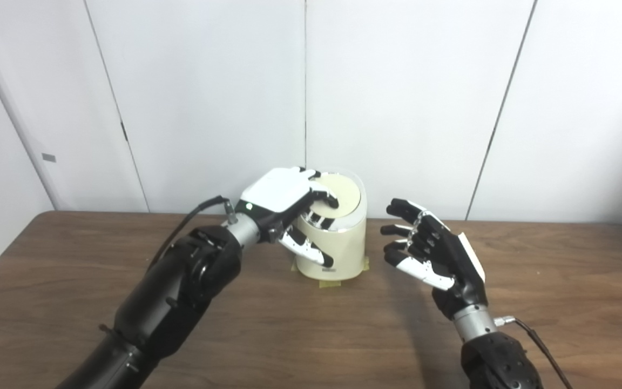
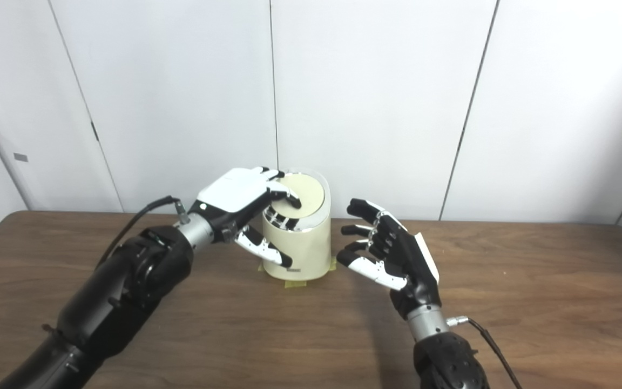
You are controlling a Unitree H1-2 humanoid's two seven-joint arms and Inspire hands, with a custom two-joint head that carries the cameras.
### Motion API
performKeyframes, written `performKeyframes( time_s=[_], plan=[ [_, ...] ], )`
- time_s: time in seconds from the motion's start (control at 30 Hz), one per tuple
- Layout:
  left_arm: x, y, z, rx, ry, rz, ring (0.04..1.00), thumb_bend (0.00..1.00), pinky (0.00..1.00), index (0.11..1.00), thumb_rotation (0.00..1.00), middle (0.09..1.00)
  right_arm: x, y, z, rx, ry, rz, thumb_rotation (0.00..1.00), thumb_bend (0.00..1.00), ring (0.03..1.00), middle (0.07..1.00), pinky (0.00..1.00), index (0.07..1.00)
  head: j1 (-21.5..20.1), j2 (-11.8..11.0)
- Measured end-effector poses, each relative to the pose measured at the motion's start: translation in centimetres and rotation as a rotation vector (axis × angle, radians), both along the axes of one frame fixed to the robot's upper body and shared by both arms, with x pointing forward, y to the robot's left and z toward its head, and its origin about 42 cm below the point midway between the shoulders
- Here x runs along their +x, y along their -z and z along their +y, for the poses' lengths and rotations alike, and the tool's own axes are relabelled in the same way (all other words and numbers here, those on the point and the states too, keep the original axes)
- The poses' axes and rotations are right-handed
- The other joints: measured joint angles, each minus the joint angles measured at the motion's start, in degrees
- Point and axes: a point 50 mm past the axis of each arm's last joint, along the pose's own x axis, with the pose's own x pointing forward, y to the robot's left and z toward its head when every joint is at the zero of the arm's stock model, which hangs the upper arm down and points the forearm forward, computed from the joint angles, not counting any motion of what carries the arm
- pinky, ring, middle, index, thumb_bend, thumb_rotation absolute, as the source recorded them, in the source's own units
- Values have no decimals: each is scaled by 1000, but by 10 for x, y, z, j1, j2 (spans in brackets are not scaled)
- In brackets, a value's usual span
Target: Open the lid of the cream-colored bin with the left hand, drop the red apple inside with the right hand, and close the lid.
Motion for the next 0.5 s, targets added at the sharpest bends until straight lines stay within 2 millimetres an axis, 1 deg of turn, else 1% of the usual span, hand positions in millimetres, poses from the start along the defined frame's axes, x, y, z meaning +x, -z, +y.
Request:
performKeyframes(
  time_s=[0.1, 0.2, 0.5],
  plan=[
    [-2, 2, -3, 58, -1, -31, 998, 944, 1000, 815, 392, 836, 0, 0, 1, 1, 0, 3, 344, 892, 674, 803, 516, 768, -1, 3],
    [-4, 6, -5, 94, -3, -52, 1000, 948, 1000, 819, 400, 840, 0, 0, 1, -1, 3, 5, 342, 889, 674, 800, 520, 768, -1, 5],
    [-9, 8, -9, 119, 6, -78, 1000, 947, 1000, 788, 397, 818, 0, -1, 2, 3, 6, 18, 335, 885, 670, 788, 532, 759, -3, 8]
  ],
)
